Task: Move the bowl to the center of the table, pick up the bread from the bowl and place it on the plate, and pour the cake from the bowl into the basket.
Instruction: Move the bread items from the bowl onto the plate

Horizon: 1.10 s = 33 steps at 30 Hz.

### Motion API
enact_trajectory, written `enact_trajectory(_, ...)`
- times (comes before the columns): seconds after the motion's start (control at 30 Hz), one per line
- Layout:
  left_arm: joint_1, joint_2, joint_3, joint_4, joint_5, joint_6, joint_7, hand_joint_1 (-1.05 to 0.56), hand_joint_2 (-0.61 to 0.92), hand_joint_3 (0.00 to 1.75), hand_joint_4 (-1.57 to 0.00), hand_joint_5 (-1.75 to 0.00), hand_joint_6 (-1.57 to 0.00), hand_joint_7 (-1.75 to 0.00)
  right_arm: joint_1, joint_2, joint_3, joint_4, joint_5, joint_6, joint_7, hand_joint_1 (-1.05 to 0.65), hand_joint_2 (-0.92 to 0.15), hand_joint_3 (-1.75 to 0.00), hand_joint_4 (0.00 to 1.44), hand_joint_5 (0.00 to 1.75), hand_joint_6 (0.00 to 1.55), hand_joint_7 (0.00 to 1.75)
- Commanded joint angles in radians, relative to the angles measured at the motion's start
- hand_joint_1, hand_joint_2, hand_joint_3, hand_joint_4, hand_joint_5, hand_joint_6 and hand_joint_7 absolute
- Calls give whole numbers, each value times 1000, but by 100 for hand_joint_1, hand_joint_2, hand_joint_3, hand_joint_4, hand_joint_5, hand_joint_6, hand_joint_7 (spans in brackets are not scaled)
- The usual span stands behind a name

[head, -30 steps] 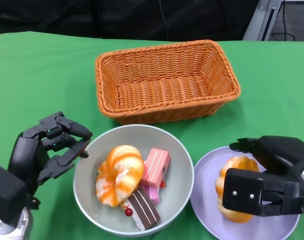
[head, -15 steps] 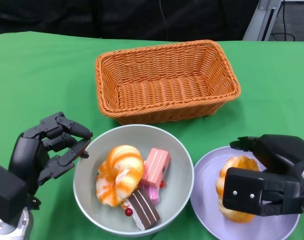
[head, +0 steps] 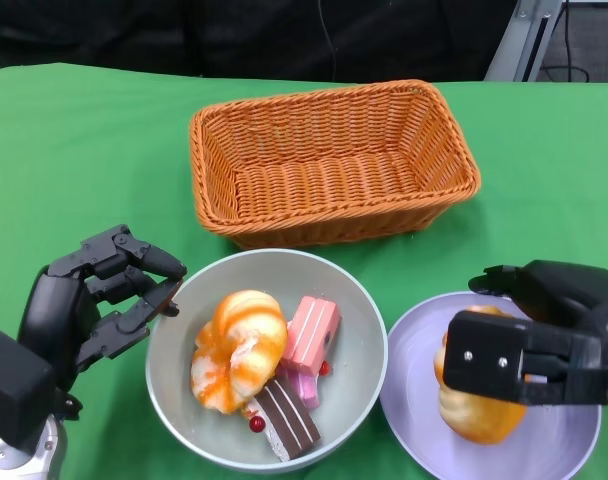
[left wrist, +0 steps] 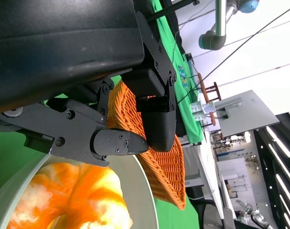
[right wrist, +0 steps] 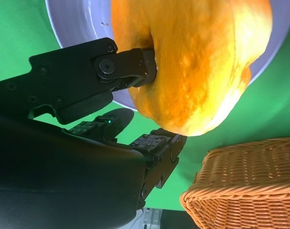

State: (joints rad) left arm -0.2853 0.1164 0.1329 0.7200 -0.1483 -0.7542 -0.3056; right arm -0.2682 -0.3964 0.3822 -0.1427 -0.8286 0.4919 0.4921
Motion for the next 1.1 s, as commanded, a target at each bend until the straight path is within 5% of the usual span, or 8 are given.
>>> enact_trajectory(0.03, 12, 13, 4, -2, -1, 1, -7, -22, 89, 34, -75, -147, -80, -108, -12, -6, -20, -24, 0, 22, 8, -77, -92, -16, 58, 5, 43, 2)
enact_trajectory(0.33, 16, 14, 3, -11, -8, 12, -16, -20, 91, 33, -75, -146, -80, -107, 25, 45, -14, -15, -19, 8, -140, -82, -92, -6, 81, 19, 63, 12)
enact_trajectory(0.4, 18, 16, 2, -14, -2, 11, -13, -19, 90, 33, -75, -145, -80, -107, 28, 44, -12, -11, -17, 2, -149, -80, -92, -3, 54, 76, 50, 60)
enact_trajectory(0.47, 19, 16, 2, -15, -1, 11, -12, -20, 90, 34, -75, -145, -80, -107, 30, 39, -11, -6, -15, -13, -157, -77, -92, -1, 40, 111, 49, 91)
enact_trajectory(0.57, 21, 14, 1, -19, -3, 15, -13, -20, 90, 34, -74, -146, -80, -107, 40, 18, -12, 7, -9, -75, -186, -69, -91, 0, 44, 135, 60, 115)
enact_trajectory(0.93, 19, 11, 3, -19, -6, 21, -14, -21, 90, 33, -75, -146, -81, -106, 52, 24, -42, 40, 28, -148, -242, -53, -92, -6, 60, 123, 69, 110)
enact_trajectory(1.03, 19, 14, 2, -18, -1, 20, -12, -21, 90, 33, -74, -146, -81, -107, 50, 25, -39, 44, 27, -145, -241, -52, -92, -7, 67, 100, 79, 85)
enact_trajectory(1.1, 19, 15, 2, -19, -1, 17, -15, -20, 90, 33, -74, -146, -81, -108, 49, 23, -40, 39, 32, -142, -230, -51, -92, -9, 77, 65, 91, 47)
